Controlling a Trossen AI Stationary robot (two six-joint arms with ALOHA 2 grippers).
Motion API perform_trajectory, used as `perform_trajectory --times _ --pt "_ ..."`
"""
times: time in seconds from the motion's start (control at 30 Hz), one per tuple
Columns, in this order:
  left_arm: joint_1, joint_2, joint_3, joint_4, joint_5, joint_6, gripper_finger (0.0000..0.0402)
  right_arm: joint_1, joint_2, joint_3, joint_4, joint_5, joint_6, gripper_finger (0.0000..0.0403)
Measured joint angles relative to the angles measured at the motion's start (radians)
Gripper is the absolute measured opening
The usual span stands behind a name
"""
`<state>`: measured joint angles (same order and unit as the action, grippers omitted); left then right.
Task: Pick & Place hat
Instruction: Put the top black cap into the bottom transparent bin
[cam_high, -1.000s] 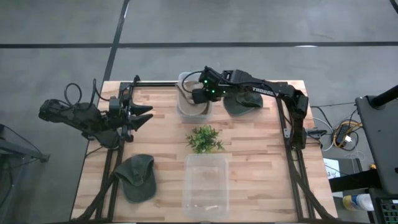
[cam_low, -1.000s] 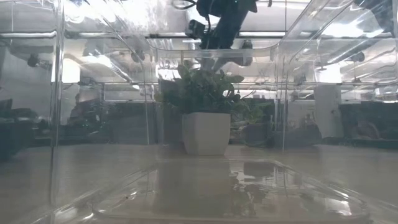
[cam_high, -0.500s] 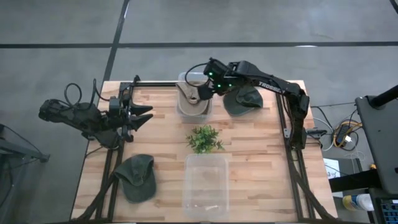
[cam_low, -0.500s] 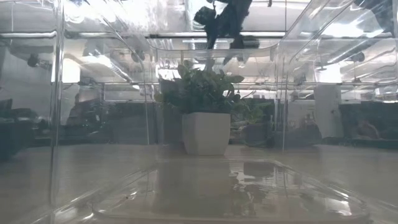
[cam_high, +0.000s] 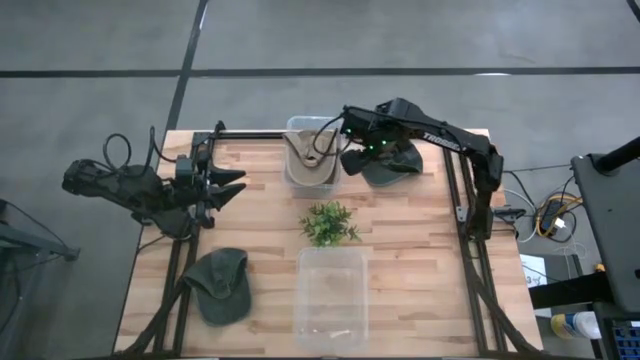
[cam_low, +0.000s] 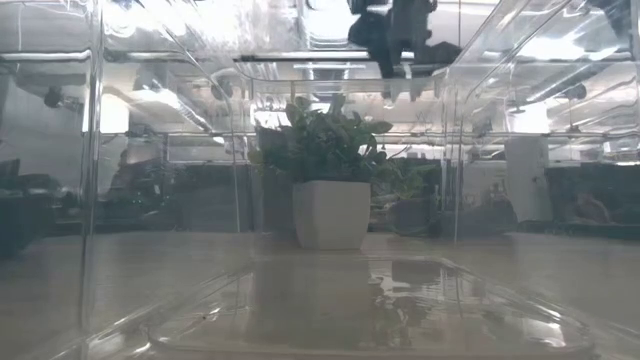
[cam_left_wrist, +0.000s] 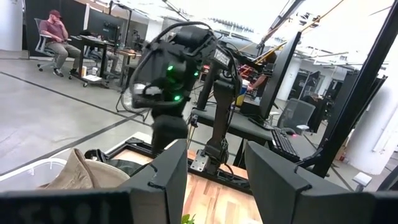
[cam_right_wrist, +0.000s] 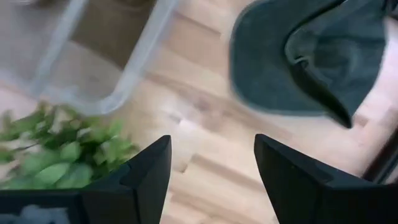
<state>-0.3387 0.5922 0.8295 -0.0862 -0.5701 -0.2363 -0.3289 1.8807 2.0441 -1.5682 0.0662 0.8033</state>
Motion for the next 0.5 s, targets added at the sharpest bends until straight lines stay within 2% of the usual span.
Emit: perform_trajectory --times 0.1,0.2,0.33,0.43,0.5 --pt "0.000 0.000 0.000 -0.004 0.000 0.000 0.0154 0.024 -0.033 -0.025 0.012 -0.054 0.004 0.0212" --pt "0.000 0.000 0.000 -0.005 0.000 0.000 0.0154 0.077 -0.079 -0.048 0.139 -0.035 0.003 0.0207" --pt "0.000 0.000 0.000 -0.003 -0.013 0.000 0.0154 0.193 -0.184 -0.116 0.432 0.159 -0.022 0.0205" --pt "0.000 0.000 0.000 -0.003 -0.017 -0.001 0.0154 0.283 -0.257 -0.230 0.657 0.321 -0.034 0.0205" --pt "0.000 0.000 0.000 -0.002 -0.021 -0.001 0.0154 0.328 -0.308 -0.330 0.765 0.411 0.021 0.0205"
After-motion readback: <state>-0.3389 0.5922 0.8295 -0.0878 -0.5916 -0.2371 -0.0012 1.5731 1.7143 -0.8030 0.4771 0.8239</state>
